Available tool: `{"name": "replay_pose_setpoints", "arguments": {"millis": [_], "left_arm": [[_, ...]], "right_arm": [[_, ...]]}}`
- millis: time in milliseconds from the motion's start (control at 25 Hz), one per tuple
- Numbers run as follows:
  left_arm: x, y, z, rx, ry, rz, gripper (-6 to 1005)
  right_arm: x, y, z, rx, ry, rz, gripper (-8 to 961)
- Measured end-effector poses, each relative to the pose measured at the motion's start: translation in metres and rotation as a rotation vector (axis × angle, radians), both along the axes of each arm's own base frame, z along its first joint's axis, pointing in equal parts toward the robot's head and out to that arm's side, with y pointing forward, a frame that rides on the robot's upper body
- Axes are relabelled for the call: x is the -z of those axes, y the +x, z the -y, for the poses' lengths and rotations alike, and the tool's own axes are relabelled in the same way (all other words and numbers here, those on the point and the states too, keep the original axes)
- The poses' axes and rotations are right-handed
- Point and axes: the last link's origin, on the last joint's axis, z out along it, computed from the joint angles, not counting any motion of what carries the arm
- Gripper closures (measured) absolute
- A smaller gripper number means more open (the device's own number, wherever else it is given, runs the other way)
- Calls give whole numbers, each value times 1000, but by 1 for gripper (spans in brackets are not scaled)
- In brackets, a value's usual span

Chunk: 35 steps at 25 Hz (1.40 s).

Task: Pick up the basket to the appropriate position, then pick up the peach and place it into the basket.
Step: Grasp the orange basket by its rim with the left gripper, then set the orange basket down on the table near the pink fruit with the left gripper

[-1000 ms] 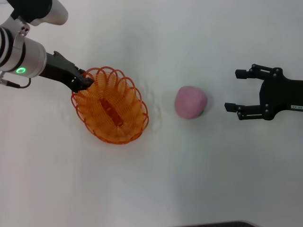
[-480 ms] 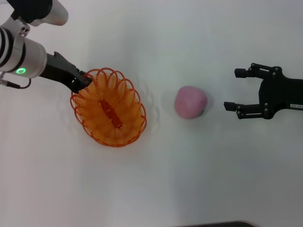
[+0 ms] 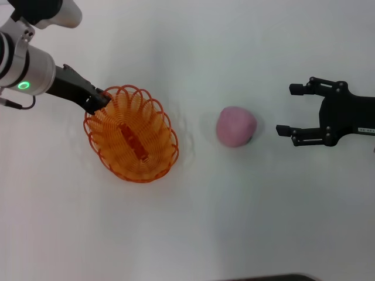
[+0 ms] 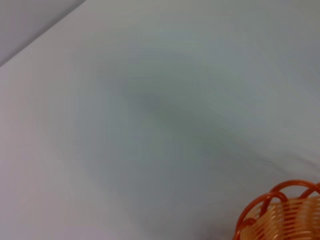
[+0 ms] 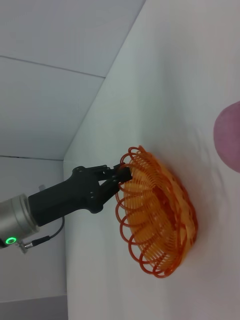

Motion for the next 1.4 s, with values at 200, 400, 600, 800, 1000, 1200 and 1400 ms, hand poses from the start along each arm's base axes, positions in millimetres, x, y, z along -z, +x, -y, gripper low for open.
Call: {"name": "replay_pose_setpoints", "arguments": {"millis": [200, 400, 600, 800, 1000, 1200, 1400], "left_arm": [[-5, 3, 1, -79, -8, 17, 892], [-16, 5, 2, -188, -16, 75, 905], [-31, 3, 4, -285, -24, 160, 925], [-38, -1, 5, -351, -7, 197, 946], [-43, -7, 10, -433, 0, 241, 955], [-48, -15, 17, -525, 10, 315, 956], [-46, -24, 28, -603, 24, 390, 956]], "right_arm": [[0, -1, -1, -1, -1, 0, 28], [0, -1, -2, -2, 0, -1, 28], [0, -1, -2, -1, -1, 1, 28], [0, -2, -3, -2, -1, 1, 28], [0, -2, -3, -2, -2, 2, 28], [0, -2, -3, -2, -2, 2, 28], [0, -2, -3, -1, -2, 2, 28]]}}
